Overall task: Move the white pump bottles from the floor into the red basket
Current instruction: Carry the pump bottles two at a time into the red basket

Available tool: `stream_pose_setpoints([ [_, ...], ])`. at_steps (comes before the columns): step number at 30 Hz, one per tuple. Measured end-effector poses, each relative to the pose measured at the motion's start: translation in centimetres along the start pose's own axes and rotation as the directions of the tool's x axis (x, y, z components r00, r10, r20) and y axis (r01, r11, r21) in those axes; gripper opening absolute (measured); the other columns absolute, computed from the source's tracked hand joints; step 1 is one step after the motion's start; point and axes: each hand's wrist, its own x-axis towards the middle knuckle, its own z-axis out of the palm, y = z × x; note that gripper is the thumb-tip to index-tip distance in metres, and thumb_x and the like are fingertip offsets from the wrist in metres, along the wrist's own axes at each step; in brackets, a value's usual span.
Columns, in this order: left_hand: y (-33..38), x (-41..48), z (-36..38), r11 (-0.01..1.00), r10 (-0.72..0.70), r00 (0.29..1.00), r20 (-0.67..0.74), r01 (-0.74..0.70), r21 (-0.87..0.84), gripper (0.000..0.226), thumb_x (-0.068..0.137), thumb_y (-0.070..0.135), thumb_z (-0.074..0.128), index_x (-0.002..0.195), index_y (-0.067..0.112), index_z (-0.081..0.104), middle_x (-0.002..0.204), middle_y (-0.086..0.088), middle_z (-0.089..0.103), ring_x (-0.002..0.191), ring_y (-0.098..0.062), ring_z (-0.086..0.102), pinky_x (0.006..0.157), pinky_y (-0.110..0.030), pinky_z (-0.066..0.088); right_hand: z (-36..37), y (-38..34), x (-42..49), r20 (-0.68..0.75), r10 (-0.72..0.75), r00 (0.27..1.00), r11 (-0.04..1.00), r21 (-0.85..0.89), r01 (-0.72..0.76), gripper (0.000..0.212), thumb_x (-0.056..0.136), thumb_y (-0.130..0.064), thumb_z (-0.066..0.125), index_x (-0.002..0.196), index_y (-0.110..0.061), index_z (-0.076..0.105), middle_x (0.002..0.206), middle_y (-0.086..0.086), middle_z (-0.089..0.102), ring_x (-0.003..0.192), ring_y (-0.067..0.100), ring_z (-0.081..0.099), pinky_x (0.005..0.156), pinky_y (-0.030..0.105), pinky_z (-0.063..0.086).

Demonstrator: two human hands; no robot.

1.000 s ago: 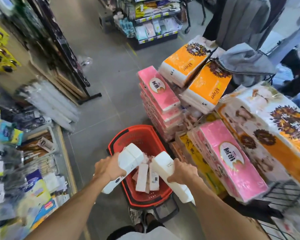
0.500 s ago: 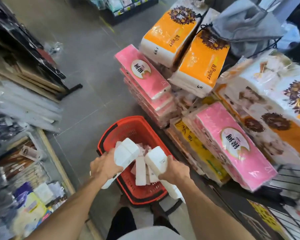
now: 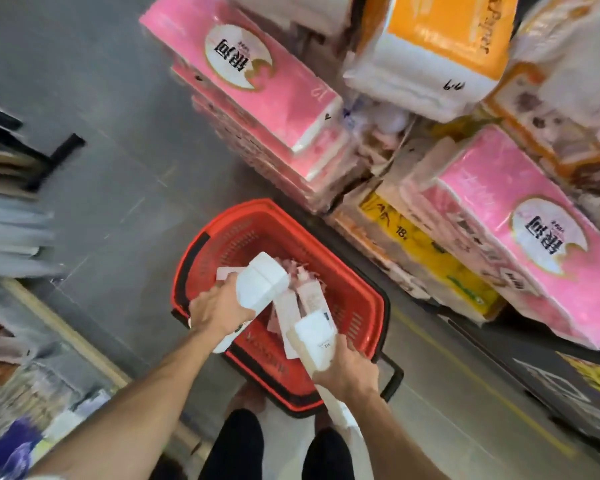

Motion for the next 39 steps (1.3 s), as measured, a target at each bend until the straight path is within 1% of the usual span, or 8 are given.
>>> stream_pose_setpoints([
  [7,1.0,8.6,1.3,0.994,0.103,0.995,-0.008,-0.103,0.026,0.082,0.07,0.052,0.078,0.139,0.03,0.041,0.133,-0.001,0.062,0.113,-0.035,0.064,0.084,-0.04,0.05,3.6,-2.2,5.5,-0.006,0.005,1.0,1.0,0.028,-0.005,0.079,0.077,-0.051,0.07,0.14,-0.022,0.031,0.132,-0.001,0.055,0.12,0.027,0.057,0.092,0.04,0.051],
  [11,1.8,13.5,3.7,0.983,0.153,0.988,-0.002,-0.153,0.097,0.078,0.069,0.053,0.077,0.136,0.03,0.043,0.127,-0.002,0.063,0.112,-0.032,0.064,0.081,-0.039,0.049,5.5,-3.1,9.6,-0.015,-0.004,1.0,1.0,0.013,0.004,0.085,0.079,-0.046,0.072,0.146,-0.02,0.028,0.134,0.0,0.053,0.124,0.027,0.053,0.096,0.041,0.049],
  [16,1.7,18.6,7.3,0.981,0.138,0.99,-0.004,-0.136,0.138,0.083,0.07,0.052,0.079,0.141,0.029,0.042,0.128,-0.004,0.064,0.113,-0.034,0.064,0.085,-0.04,0.051,7.6,-3.2,14.4,-0.03,-0.007,1.0,1.0,0.0,0.007,0.088,0.078,-0.045,0.074,0.148,-0.02,0.026,0.136,0.002,0.051,0.123,0.027,0.052,0.091,0.042,0.051],
  [19,1.2,21.1,8.9,0.98,0.129,0.992,0.0,-0.128,0.151,0.082,0.069,0.052,0.079,0.14,0.03,0.043,0.124,-0.006,0.067,0.112,-0.034,0.065,0.085,-0.041,0.052,8.6,-3.2,16.6,-0.052,-0.021,0.998,0.999,-0.03,0.02,0.088,0.079,-0.048,0.074,0.147,-0.02,0.027,0.134,0.002,0.052,0.122,0.026,0.053,0.088,0.041,0.052],
  [23,0.6,23.4,10.2,0.978,0.11,0.994,0.009,-0.11,0.178,0.088,0.07,0.053,0.079,0.145,0.032,0.038,0.128,-0.008,0.065,0.114,-0.035,0.064,0.087,-0.041,0.051,9.5,-3.5,18.8,-0.058,-0.051,0.997,0.998,-0.047,0.048,0.092,0.076,-0.052,0.078,0.147,-0.019,0.029,0.134,0.001,0.052,0.123,0.026,0.053,0.087,0.042,0.053],
  [33,-0.8,26.4,11.1,0.979,0.132,0.991,-0.034,-0.125,0.161,0.096,0.071,0.047,0.083,0.15,0.03,0.033,0.14,-0.007,0.058,0.121,-0.035,0.06,0.092,-0.045,0.05,9.9,-4.6,22.0,-0.023,-0.107,0.994,0.994,-0.034,0.106,0.09,0.074,-0.039,0.08,0.146,-0.022,0.029,0.133,0.001,0.049,0.124,0.028,0.047,0.085,0.042,0.05],
  [35,-1.0,26.4,11.2,0.979,0.155,0.987,-0.048,-0.146,0.144,0.09,0.075,0.039,0.082,0.151,0.026,0.035,0.143,-0.009,0.055,0.122,-0.036,0.059,0.093,-0.045,0.05,10.0,-4.8,22.2,-0.014,-0.132,0.991,0.99,-0.04,0.132,0.089,0.076,-0.034,0.078,0.148,-0.022,0.028,0.135,0.003,0.048,0.124,0.03,0.046,0.086,0.042,0.052],
  [39,-0.5,25.8,10.7,0.965,0.236,0.964,-0.124,-0.218,0.146,0.053,0.086,0.02,0.068,0.137,0.023,0.053,0.131,-0.011,0.06,0.109,-0.039,0.063,0.083,-0.046,0.053,9.7,-5.6,21.8,-0.066,-0.218,0.974,0.975,-0.064,0.214,0.067,0.085,-0.018,0.063,0.147,-0.023,0.038,0.138,0.003,0.05,0.127,0.028,0.045,0.088,0.041,0.051],
])
